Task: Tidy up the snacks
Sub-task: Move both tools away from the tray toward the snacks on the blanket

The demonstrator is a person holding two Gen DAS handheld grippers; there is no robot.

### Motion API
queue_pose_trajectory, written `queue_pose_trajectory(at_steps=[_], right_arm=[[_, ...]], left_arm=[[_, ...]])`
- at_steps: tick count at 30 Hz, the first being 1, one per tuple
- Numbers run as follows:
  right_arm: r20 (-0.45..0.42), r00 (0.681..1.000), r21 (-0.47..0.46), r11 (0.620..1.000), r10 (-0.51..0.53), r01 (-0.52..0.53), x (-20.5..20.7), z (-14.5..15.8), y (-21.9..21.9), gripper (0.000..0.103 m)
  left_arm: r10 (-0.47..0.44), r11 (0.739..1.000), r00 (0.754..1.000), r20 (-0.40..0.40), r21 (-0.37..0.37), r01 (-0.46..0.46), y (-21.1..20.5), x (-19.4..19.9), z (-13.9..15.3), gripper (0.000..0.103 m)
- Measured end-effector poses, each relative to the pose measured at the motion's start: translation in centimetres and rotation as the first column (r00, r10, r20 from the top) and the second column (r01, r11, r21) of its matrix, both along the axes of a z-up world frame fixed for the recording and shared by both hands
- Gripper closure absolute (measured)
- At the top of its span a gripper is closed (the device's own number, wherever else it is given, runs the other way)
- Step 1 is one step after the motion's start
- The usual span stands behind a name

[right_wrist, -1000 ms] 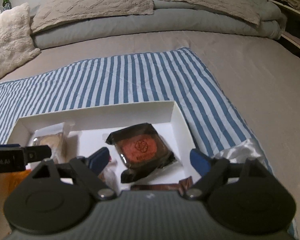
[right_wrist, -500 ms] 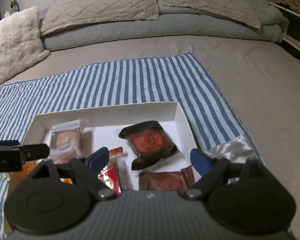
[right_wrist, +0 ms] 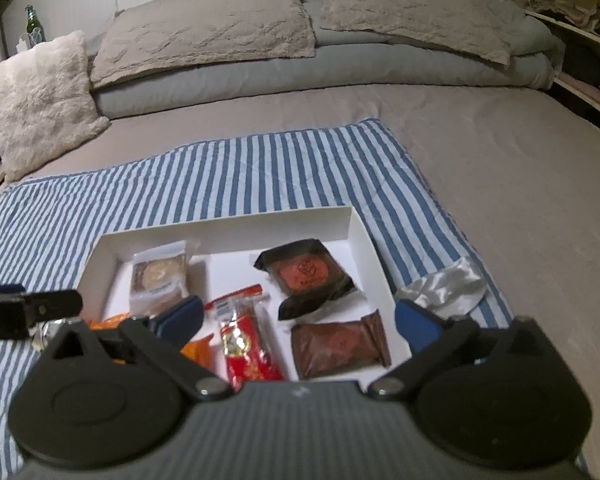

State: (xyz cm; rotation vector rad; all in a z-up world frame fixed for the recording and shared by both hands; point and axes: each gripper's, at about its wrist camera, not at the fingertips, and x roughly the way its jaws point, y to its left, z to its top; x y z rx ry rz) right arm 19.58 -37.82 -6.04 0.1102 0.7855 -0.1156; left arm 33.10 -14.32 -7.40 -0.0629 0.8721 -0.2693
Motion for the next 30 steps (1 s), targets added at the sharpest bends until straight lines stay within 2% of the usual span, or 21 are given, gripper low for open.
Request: queue_pose_trajectory(at_steps=[13, 23, 30], right_arm=[[0.01, 0.999, -0.03, 0.999, 0.036, -0.036, -2.2, 1.5, 3.1, 0.0], [0.0, 0.995, -0.039, 0.994, 0.101, -0.101, -1.5, 1.7, 8.1, 0.0], [-0.005, 0.983, -0.029, 0.983, 0.183, -0.183, -0.7, 2.0, 12.5, 0.0]], left_arm=[[0.054, 0.997, 0.998, 0.039, 0.052, -0.056, 5.3, -2.2, 1.5, 0.0], [0.173, 0.981, 0.984, 0.039, 0.077, -0.175, 12.3, -2.8, 1.8, 0.0], [0.27, 0.962, 0.963, 0.002, 0.032, -0.27, 17.1, -2.8, 1.4, 0.0]])
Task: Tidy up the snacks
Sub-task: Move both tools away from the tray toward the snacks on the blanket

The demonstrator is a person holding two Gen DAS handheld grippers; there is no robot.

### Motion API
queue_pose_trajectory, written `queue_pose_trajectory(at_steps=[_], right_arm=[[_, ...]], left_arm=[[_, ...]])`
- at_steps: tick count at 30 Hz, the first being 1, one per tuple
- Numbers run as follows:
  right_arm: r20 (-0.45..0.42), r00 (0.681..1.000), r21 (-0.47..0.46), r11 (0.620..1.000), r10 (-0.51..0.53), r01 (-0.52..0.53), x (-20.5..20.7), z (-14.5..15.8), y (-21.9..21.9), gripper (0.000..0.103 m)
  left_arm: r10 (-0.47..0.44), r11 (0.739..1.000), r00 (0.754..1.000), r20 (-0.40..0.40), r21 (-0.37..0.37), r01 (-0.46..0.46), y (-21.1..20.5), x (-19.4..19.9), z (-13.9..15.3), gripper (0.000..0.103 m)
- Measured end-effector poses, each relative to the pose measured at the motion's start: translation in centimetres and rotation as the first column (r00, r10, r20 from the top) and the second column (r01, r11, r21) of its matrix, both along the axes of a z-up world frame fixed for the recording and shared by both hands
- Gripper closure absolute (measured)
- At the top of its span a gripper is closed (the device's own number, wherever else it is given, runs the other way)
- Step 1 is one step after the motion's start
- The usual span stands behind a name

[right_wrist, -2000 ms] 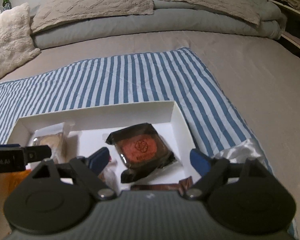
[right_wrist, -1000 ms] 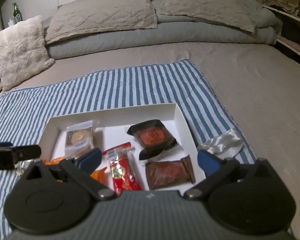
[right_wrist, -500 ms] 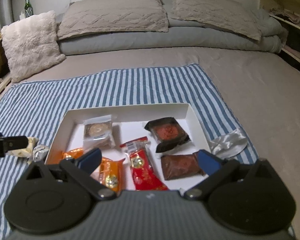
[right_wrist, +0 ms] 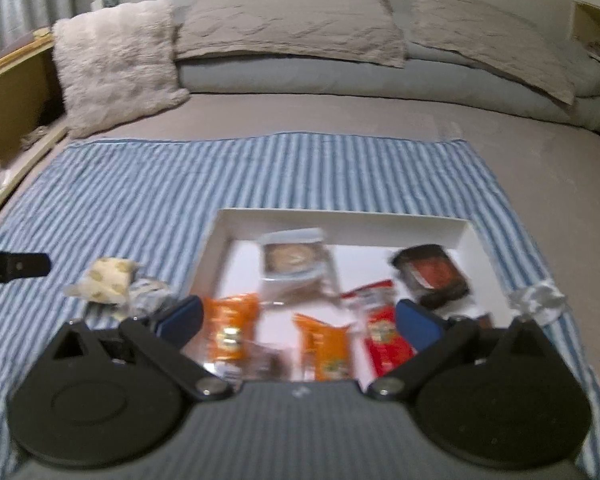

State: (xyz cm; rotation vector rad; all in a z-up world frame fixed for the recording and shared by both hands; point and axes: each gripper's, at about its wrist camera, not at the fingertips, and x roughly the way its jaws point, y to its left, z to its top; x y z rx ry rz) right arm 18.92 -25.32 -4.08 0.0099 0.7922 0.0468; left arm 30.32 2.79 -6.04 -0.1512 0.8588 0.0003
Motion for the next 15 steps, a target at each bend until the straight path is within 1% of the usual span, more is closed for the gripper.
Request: queue_pose_trajectory(at_steps=[3, 7, 8, 9, 10, 11, 12, 15], right_arm=[[-0.004, 0.999, 0.029, 0.999, 0.034, -0.034, 0.3, 0.2, 1.9, 0.0], [-0.018, 0.997, 0.053, 0.996, 0.07, -0.069, 0.9, 0.3, 4.2, 0.001], [-0.028, 0.997, 0.072, 0.995, 0.078, -0.076, 1.1, 0.3, 4.7, 0.005], [-0.043, 0.995, 0.096, 0.992, 0.087, -0.082, 1.4, 0.2, 5.1, 0.013], [-0.063, 0.993, 0.127, 0.988, 0.098, -0.089, 1.7, 0.0, 5.6, 0.019], [-0.086, 0.991, 0.158, 0.983, 0.104, -0.089, 2.1, -0.2, 5.9, 0.03], [-0.113, 0.988, 0.191, 0.978, 0.103, -0.08, 2.6, -0.6, 6.2, 0.039], [-0.161, 0.983, 0.267, 0.963, 0.092, -0.047, 3.5, -1.5, 7.0, 0.047]], left_arm=[[0.027, 1.0, 1.0, -0.007, 0.009, -0.026, 1.2, 0.1, -0.2, 0.0], [0.058, 0.998, 0.998, -0.027, 0.002, -0.058, 2.2, 0.6, -0.9, 0.0], [0.065, 0.998, 0.997, -0.032, 0.0, -0.065, 2.3, 0.8, -1.0, 0.0], [0.073, 0.997, 0.997, -0.039, -0.001, -0.073, 2.4, 1.0, -1.2, 0.0], [0.08, 0.997, 0.996, -0.044, -0.002, -0.08, 2.5, 1.2, -1.3, 0.0], [0.084, 0.996, 0.995, -0.047, -0.005, -0.085, 2.5, 1.4, -1.5, 0.0], [0.088, 0.996, 0.995, -0.052, -0.007, -0.088, 2.4, 1.7, -1.6, 0.0], [0.1, 0.995, 0.993, -0.061, -0.013, -0.101, 2.3, 2.5, -2.2, 0.0]])
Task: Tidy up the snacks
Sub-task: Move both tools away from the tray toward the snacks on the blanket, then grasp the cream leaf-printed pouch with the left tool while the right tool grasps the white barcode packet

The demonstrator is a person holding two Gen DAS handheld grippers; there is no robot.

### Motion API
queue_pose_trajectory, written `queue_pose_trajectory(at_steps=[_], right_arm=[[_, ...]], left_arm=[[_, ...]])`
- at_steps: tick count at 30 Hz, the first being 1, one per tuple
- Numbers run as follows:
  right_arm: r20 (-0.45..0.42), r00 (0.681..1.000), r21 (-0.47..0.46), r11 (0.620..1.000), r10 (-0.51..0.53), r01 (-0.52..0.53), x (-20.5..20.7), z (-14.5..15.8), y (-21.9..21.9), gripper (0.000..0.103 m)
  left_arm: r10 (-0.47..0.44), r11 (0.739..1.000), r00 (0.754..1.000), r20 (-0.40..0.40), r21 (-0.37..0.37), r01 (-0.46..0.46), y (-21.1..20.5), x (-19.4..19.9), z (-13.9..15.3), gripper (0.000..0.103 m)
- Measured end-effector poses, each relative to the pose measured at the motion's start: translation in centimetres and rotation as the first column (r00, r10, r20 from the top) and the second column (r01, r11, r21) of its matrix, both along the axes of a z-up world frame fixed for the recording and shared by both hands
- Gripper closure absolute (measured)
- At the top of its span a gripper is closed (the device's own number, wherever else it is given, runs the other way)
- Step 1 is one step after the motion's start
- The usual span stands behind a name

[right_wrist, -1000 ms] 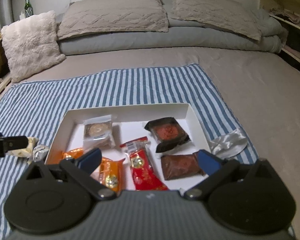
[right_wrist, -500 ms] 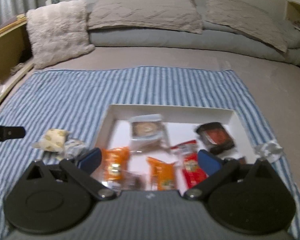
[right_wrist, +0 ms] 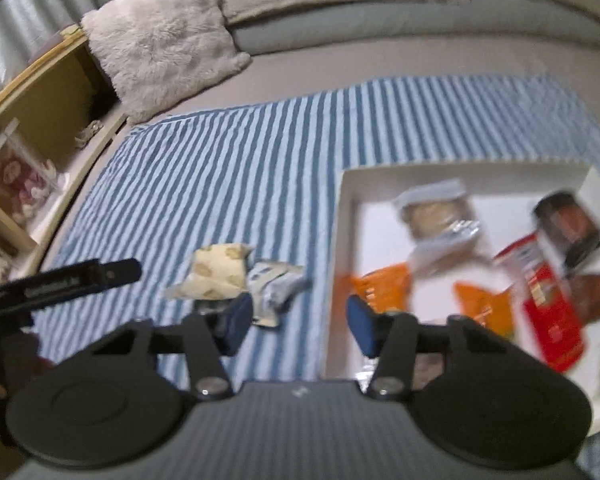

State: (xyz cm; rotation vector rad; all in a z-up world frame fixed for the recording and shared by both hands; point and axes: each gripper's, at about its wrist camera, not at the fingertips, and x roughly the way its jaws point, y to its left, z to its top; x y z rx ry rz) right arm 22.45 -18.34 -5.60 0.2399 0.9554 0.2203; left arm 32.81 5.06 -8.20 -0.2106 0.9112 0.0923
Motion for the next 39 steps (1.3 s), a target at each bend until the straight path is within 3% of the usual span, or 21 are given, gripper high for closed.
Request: queue_pose_trajectory(at_steps=[7, 10, 12, 25, 32, 39], right_arm=[[-0.059, 0.998, 0.065, 0.998, 0.017, -0.013, 2.5, -1.9, 3.0, 0.057], [-0.077, 0.997, 0.046, 0.999, 0.028, -0.025, 3.5, -2.8, 4.5, 0.067], [-0.083, 0.997, 0.017, 1.0, 0.001, 0.0, 4.0, -3.2, 4.8, 0.079], [-0.097, 0.995, -0.037, 0.999, 0.027, -0.031, 6.4, -5.4, 4.4, 0.079], [-0.109, 0.994, -0.029, 0.999, 0.015, -0.018, 7.0, -5.7, 3.9, 0.079], [-0.119, 0.993, -0.001, 1.0, -0.012, 0.012, 7.0, -5.5, 4.4, 0.077]], left_arm=[[0.016, 0.999, 1.0, -0.02, -0.041, -0.017, -0.6, 2.1, -1.2, 0.0], [0.002, 0.999, 0.999, -0.041, -0.032, -0.003, -1.2, 3.1, -2.0, 0.0], [-0.008, 1.0, 0.998, -0.058, -0.019, 0.007, -1.7, 3.8, -2.7, 0.0], [-0.006, 0.999, 0.983, -0.183, -0.033, 0.0, -4.1, 7.8, -7.4, 0.0], [-0.02, 0.997, 0.978, -0.208, 0.075, 0.036, -4.8, 8.1, -8.3, 0.001], [-0.033, 0.989, 0.98, -0.194, 0.137, 0.061, -2.9, 7.9, -7.6, 0.029]])
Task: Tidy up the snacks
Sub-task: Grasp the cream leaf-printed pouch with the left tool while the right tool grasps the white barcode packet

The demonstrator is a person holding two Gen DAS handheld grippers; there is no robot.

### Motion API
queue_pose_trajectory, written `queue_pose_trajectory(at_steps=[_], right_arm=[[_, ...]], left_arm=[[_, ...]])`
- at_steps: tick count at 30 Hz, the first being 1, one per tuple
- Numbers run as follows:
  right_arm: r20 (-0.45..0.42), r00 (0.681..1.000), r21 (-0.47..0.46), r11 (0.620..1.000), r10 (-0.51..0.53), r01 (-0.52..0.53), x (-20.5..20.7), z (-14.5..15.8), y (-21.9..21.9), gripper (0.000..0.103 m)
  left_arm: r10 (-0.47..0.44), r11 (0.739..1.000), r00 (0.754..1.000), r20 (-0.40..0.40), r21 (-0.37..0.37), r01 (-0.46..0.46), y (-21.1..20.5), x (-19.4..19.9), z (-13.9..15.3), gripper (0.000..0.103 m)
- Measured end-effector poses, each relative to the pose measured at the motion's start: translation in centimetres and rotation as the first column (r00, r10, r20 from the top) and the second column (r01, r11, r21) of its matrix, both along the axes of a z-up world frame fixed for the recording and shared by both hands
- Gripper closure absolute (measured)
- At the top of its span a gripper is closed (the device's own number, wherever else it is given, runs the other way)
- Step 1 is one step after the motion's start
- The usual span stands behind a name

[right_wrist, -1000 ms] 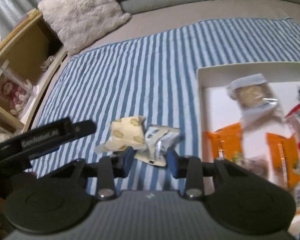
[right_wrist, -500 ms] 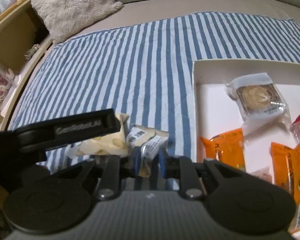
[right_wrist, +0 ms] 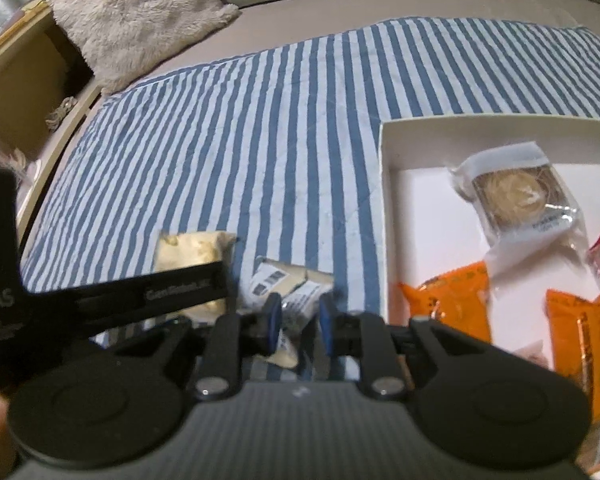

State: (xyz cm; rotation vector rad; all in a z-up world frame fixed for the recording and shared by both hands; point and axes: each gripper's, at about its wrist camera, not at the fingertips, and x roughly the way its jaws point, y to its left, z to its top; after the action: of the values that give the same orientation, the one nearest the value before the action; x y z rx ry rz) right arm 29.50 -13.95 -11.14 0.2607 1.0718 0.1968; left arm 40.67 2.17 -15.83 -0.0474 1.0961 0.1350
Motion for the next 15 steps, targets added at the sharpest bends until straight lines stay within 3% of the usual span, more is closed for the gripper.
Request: queue_pose_trajectory(at_steps=[2, 7, 13, 15], right_arm=[[0.004, 1.0, -0.002, 1.0, -0.013, 0.013, 0.1, 0.1, 0.4, 0.077], [0.023, 0.999, -0.014, 0.999, -0.031, 0.031, 0.4, 0.5, 1.8, 0.076], [0.002, 0.988, -0.011, 0.988, -0.152, 0.152, 0.7, 0.3, 2.9, 0.071], [0.007, 0.981, 0.013, 0.981, -0.194, 0.194, 0.8, 0.6, 2.9, 0.063]], left_arm=[[0.0, 1.0, 1.0, 0.004, 0.005, 0.0, 1.0, -0.1, 0.1, 0.03], [0.019, 0.995, 1.0, 0.023, 0.101, -0.021, 3.3, -0.8, 0.9, 0.03], [0.078, 0.994, 0.996, 0.032, 0.076, -0.081, 5.6, -1.2, 1.2, 0.03], [0.079, 0.994, 0.996, 0.038, 0.071, -0.082, 5.9, -1.3, 1.2, 0.029]])
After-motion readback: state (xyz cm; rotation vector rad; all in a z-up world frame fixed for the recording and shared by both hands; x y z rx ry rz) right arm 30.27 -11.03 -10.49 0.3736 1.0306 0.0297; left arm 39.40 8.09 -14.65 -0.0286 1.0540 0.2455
